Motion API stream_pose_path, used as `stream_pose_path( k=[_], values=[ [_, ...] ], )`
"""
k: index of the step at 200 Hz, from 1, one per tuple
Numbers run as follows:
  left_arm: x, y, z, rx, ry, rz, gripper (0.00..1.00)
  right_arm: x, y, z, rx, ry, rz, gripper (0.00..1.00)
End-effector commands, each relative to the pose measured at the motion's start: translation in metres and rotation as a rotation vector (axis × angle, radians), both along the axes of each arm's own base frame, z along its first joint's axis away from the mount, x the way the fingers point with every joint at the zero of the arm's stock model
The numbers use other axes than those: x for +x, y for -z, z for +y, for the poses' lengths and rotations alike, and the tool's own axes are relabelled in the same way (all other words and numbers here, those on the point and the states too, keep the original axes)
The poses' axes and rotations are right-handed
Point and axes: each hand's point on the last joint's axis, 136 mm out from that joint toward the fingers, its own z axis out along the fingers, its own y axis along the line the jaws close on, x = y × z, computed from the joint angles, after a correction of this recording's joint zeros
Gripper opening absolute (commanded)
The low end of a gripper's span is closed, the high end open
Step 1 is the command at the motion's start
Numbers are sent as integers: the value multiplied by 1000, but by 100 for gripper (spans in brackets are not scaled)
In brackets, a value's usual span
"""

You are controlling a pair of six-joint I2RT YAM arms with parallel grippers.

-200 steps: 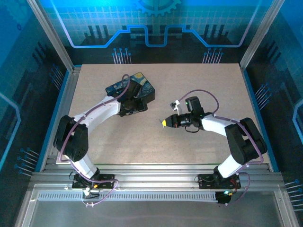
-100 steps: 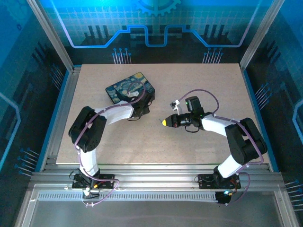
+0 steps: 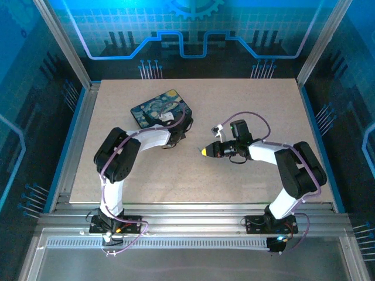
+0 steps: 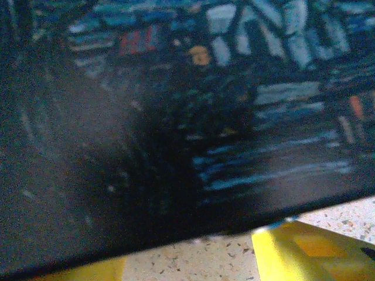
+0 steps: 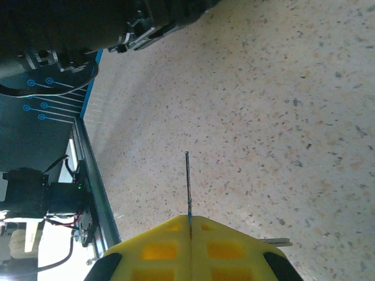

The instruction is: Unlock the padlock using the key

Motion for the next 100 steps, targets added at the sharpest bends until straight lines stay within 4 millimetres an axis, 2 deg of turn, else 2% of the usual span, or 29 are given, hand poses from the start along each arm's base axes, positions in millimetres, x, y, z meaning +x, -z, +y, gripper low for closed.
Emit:
stream_pose_path(
  k=[1, 19, 52, 86, 100],
  values=[
    [14, -12, -8, 4, -30, -58, 58, 8, -4, 1, 39, -21, -26, 0],
    [18, -10, -8, 12, -43, -51, 57, 10, -3, 1, 47, -23, -22, 0],
    [19, -14, -4, 48, -55, -54, 48, 12, -3, -2, 60, -23, -21, 0],
    [16, -16, 0, 85, -47, -31, 50, 16, -4, -4, 75, -24, -19, 0],
    [16, -18, 3, 101, -46, -34, 47, 18, -3, -4, 80, -24, -18, 0]
  ],
)
